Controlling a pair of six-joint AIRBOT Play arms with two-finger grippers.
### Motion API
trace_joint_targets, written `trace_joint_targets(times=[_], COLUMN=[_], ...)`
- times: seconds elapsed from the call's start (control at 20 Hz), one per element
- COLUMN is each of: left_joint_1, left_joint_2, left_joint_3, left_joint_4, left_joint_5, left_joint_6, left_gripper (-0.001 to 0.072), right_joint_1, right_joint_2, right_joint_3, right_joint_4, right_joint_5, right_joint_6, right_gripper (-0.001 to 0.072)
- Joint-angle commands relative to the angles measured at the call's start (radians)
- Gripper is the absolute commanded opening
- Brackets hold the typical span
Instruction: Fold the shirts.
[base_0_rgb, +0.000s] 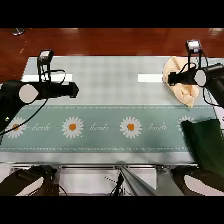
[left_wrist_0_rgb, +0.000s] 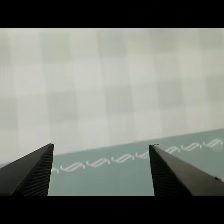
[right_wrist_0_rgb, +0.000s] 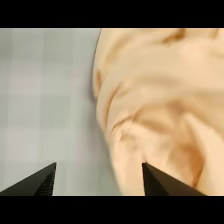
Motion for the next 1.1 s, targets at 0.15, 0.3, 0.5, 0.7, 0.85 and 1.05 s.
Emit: trace_joint_targets(times=[0.15,0.3,0.5,0.7,0.85,1.05], left_joint_1=[0.005,0.005,0.005,0.008,0.038,0.035], left_joint_2=[-0.032,-0.046,-0.066,-0.056,-0.007,0.19], left_joint_3=[0.0,0.0,0.0,0.014,0.034,-0.029], left_joint_4=[0.003,0.003,0.003,0.003,0.011,-0.018], left_joint_5=[0.157,0.156,0.135,0.005,-0.24,-0.46], left_joint_6=[0.001,0.001,0.001,0.001,0.036,0.117], left_gripper=[0.0701,0.0701,0.0701,0.07,0.0701,0.07], right_joint_1=[-0.187,-0.231,-0.235,-0.238,-0.238,-0.216], right_joint_2=[-0.32,-0.489,-0.603,-0.604,-0.536,-0.287], right_joint_3=[0.271,0.412,0.484,0.589,0.774,0.888], right_joint_4=[0.005,0.151,0.257,0.372,0.447,0.612], right_joint_5=[-0.104,0.03,0.211,0.435,0.514,0.412], right_joint_6=[0.119,0.055,0.008,-0.148,-0.18,-0.254], right_gripper=[0.062,0.062,0.0594,0.0025,0.0025,0.0025])
